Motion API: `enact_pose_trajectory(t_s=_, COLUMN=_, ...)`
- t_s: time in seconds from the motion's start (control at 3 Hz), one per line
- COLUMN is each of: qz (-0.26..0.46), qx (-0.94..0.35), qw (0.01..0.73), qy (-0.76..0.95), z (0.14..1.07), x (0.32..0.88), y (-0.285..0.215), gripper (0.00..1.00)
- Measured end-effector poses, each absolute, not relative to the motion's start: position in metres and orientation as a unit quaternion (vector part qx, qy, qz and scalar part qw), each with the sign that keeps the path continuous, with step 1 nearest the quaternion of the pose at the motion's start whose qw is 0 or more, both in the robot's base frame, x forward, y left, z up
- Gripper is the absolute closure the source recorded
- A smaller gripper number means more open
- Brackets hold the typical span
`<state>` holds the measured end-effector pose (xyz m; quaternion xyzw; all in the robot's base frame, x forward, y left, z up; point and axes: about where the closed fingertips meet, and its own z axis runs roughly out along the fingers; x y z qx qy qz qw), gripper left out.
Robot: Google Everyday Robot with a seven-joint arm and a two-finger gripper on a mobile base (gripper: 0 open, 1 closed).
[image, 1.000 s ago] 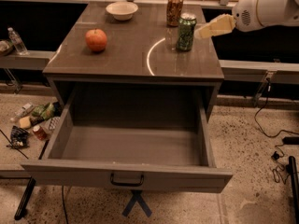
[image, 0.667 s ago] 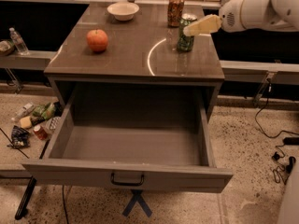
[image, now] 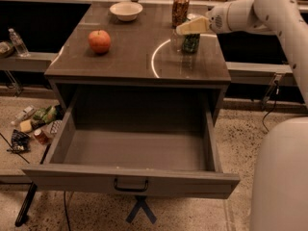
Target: Place green can into top drawer
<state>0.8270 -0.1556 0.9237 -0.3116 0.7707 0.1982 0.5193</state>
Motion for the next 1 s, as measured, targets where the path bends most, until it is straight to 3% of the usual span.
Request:
enact_pose_trajectory(t_s=0.67, qz=0.214, qx=-0.313, qw=0.496, qy=0.781, z=0.892, x=0.836, y=-0.151, gripper=0.64)
enact_pose_trajectory(t_s=1.0, qz=0.243, qx=-0.34, qw=0.502, qy=0.757, z=0.911, x=0.807, y=-0.146, gripper=0.88)
